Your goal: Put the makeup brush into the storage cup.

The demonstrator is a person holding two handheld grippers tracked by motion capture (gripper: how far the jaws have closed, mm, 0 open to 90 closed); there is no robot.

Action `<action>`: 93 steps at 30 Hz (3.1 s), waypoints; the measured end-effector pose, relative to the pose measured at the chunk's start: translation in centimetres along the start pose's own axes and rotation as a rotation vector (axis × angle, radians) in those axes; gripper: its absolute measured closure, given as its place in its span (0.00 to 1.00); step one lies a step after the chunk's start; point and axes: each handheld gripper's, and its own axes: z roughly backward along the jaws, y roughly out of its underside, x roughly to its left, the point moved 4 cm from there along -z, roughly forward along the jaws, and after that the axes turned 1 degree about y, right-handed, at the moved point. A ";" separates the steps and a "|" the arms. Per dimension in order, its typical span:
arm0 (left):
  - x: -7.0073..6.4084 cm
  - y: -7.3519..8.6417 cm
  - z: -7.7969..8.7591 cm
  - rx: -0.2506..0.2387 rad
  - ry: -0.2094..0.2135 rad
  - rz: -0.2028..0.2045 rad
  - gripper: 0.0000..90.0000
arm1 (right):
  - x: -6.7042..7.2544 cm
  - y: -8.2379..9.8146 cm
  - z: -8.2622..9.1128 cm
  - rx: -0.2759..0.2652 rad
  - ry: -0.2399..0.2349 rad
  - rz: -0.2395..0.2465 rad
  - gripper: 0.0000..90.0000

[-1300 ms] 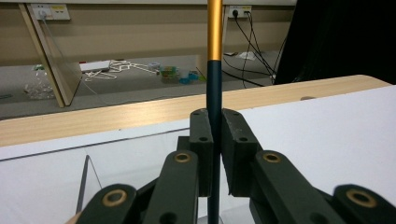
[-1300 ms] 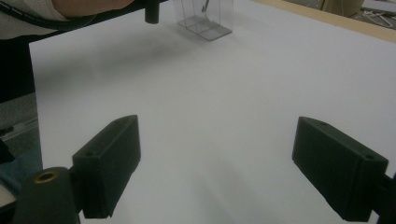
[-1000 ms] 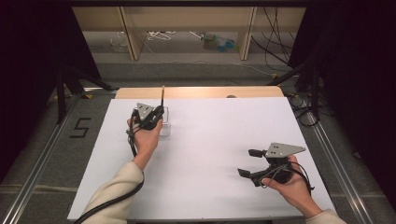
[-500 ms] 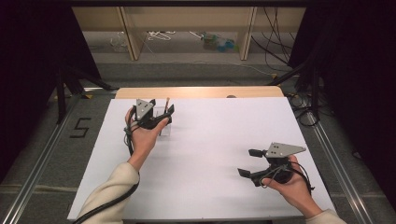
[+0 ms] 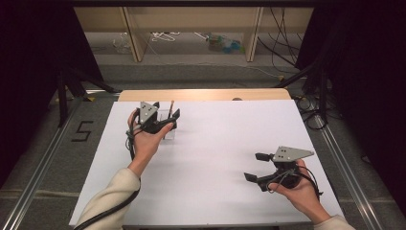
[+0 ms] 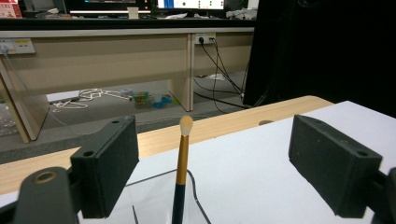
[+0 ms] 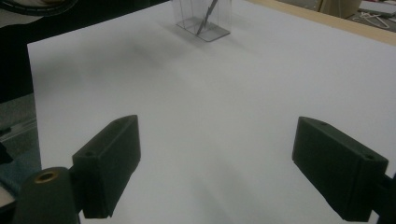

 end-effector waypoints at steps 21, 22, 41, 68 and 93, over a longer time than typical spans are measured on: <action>-0.9 -0.4 2.2 -0.007 0.094 -0.030 0.18 | 0.0 0.0 0.1 -0.003 0.008 0.003 0.18; -0.9 -0.4 2.4 -0.004 0.096 -0.031 0.18 | 0.0 0.0 0.1 -0.003 0.008 0.002 0.18; -3.2 -0.2 5.9 -0.005 0.196 -0.010 0.18 | 0.0 -0.2 0.3 -0.018 0.005 0.003 0.18; -4.2 0.2 9.3 -0.035 0.279 -0.255 0.18 | 0.0 -0.1 0.3 -0.014 0.001 -0.001 0.18; -4.0 1.1 12.5 -0.024 0.303 -0.259 0.18 | 0.0 -0.1 0.2 -0.012 -0.008 -0.008 0.18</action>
